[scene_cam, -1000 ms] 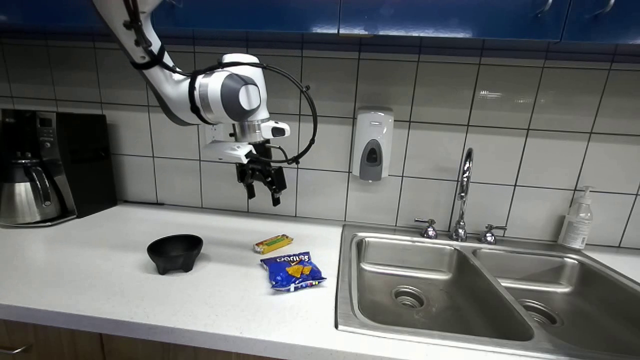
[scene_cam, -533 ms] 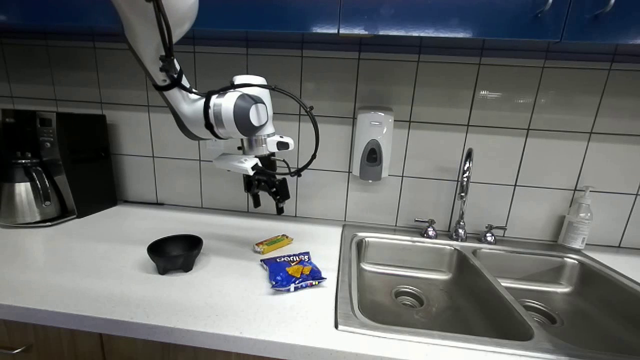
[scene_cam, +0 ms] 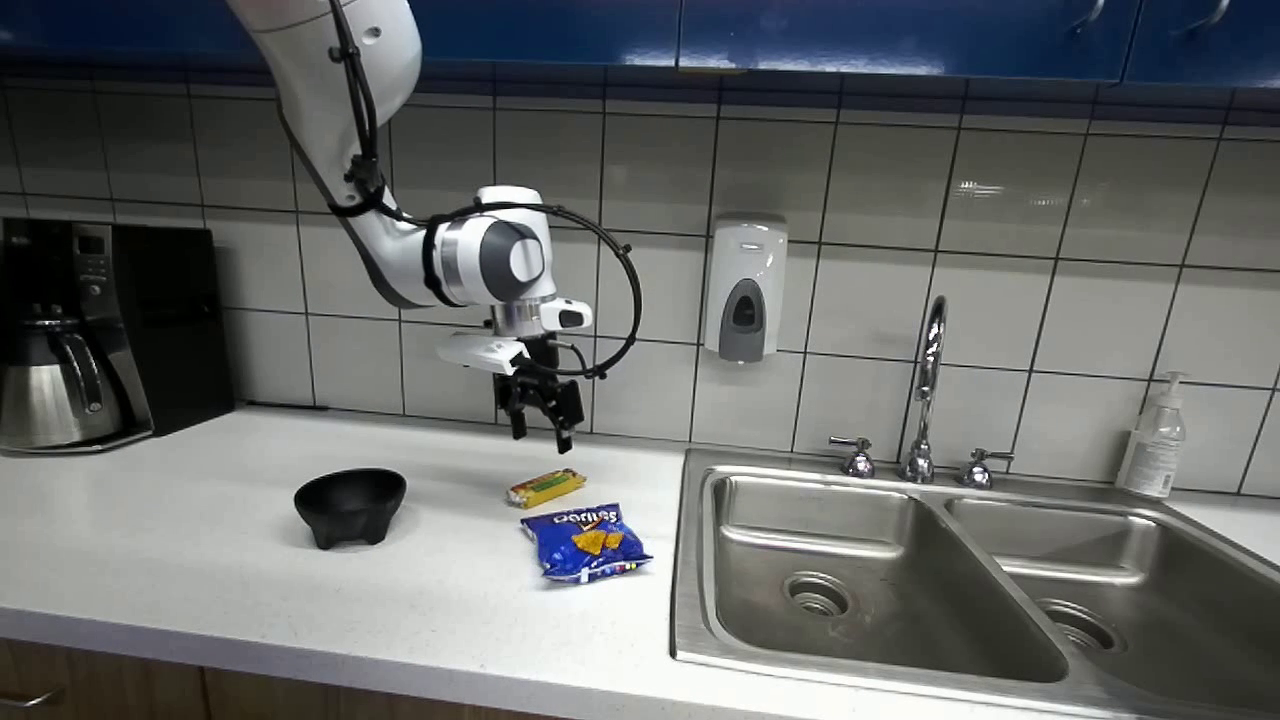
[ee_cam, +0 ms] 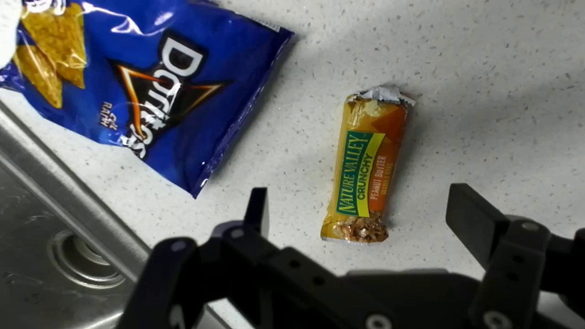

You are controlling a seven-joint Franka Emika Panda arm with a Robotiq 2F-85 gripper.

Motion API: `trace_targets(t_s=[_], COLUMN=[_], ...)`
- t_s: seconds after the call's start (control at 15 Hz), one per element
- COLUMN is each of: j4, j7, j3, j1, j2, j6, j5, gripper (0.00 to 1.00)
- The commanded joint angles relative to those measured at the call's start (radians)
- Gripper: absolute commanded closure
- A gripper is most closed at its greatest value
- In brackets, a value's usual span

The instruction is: Put the yellow packet in the black bowl.

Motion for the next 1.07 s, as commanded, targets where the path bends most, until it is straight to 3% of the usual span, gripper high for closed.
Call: trace_targets(t_s=[0.0,1.0], j4=[0.045,0.131], j7=[0.028,0.005], j3=[-0.023,-0.018], j1=[0.023,0.042], j2=[0.047,0.177], j6=[-0.036,-0.02], j5=[0.005,0.041], gripper=[0.0,0.0])
